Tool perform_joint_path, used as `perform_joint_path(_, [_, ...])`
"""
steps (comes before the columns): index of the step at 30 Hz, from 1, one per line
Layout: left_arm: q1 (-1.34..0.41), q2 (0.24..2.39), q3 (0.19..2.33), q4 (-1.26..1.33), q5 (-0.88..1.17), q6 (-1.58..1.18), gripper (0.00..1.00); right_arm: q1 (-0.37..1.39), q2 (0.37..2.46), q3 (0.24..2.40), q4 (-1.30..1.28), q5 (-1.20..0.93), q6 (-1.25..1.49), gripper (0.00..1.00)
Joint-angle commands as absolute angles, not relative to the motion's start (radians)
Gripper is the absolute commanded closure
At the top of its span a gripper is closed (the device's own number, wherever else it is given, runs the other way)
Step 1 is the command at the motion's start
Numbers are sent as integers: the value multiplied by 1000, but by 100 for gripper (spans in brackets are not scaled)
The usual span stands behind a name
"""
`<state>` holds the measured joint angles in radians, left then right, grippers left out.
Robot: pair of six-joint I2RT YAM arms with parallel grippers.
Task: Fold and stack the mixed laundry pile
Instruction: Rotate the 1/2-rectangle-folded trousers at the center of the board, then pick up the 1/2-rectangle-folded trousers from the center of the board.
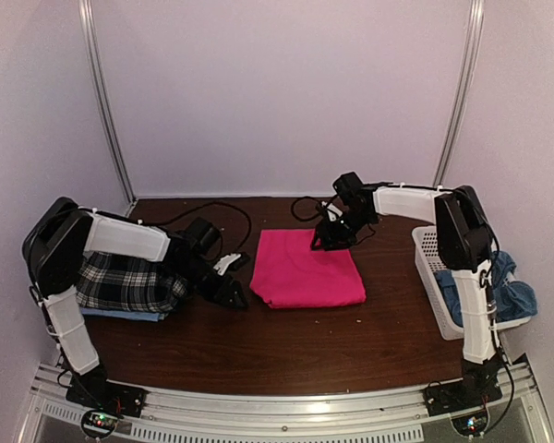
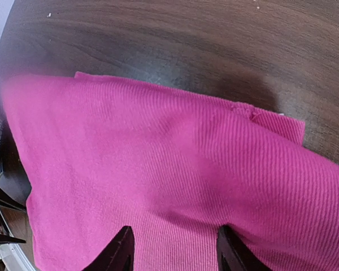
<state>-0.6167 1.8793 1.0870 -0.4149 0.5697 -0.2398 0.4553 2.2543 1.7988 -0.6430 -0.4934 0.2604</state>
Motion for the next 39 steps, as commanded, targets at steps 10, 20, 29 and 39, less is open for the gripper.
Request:
perform_joint_path(10, [-421,1700,1061,-104,606,-596,3,696,1916,1631,-541,-457,32,47])
perform_joint_path(20, [-357,1663,1134,-166,508,-669,2,949,2025,1654,-620,-225,-51,47])
perform_joint_path(29, [-356,1683,1104,-198,487,-654,3,1014,2136,1694,-676,48,-46,43])
perform_joint_path(39, [-365,1780,1112,-146,521,-716,2,1052,2260,1651,-670,165,-78,72])
